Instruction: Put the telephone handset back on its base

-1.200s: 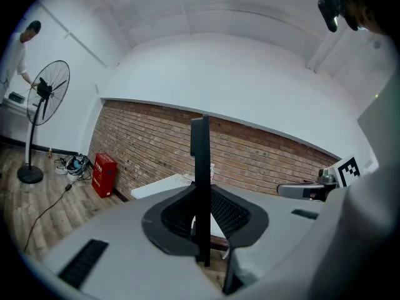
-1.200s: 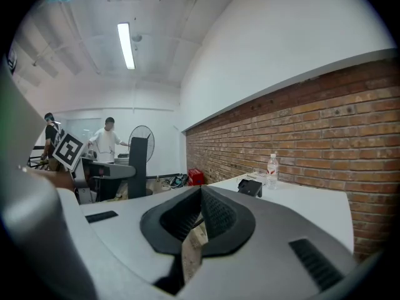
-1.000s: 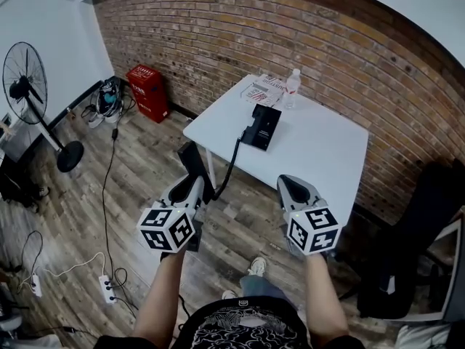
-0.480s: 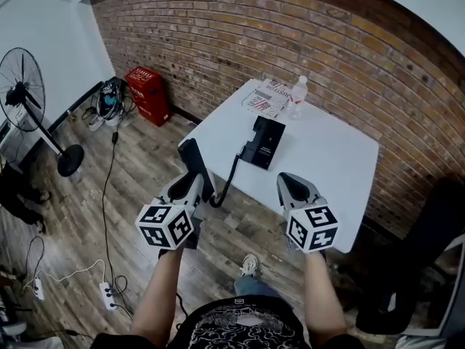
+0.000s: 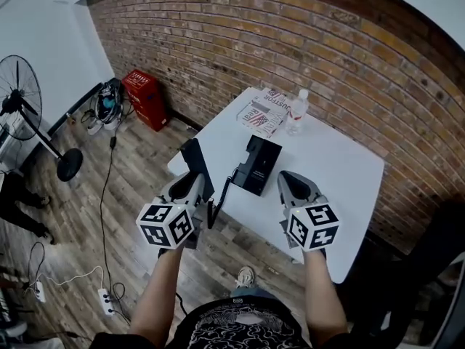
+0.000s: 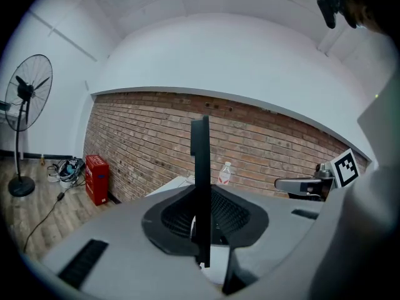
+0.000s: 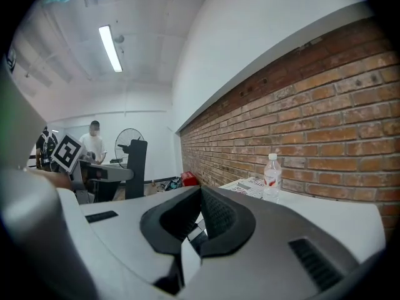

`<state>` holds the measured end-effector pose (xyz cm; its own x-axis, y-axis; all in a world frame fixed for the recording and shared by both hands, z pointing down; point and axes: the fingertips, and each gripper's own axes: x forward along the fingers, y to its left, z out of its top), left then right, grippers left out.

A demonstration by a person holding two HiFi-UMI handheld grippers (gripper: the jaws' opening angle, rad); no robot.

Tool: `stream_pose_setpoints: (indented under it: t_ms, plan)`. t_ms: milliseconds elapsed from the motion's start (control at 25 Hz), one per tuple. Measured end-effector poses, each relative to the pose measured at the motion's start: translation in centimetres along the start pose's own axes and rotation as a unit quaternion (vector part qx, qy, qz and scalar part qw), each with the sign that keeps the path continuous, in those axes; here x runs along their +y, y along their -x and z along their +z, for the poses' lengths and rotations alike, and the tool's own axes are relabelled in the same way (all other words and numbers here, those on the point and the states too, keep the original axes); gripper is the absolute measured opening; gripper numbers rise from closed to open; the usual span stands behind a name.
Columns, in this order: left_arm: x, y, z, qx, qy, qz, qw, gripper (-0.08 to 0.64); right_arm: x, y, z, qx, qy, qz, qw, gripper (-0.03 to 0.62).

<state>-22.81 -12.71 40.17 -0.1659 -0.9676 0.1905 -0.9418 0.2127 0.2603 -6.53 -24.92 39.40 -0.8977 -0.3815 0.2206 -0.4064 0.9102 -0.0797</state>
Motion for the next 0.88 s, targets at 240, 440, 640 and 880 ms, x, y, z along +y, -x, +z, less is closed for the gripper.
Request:
stream_pose_setpoints:
  t_ms: [240, 440, 640, 880]
  plan:
    - [0.3, -4.4, -0.5, 0.018, 0.003, 0.001, 0.9998, 0.074, -3.2, -2.9, 0.0, 0.007, -0.006, 0.006, 1.0, 0.002]
    - [0.2, -7.4, -0.8, 0.035, -0.003, -0.007, 0.9994, 0.074, -5.5, -4.7, -0.3, 0.01, -0.017, 0.006, 1.0, 0.002]
    - [0.1, -9.2, -1.6, 0.056, -0.004, -0.026, 0.9981, 0.074, -6.8, -5.8, -0.7, 0.011, -0.026, 0.004, 1.0, 0.002]
    - [0.4, -10.4, -2.7, 0.084, 0.005, -0.065, 0.9944, 0.074, -7.0, -6.7, -0.8, 0.014, -0.029, -0.004, 0.999, 0.002]
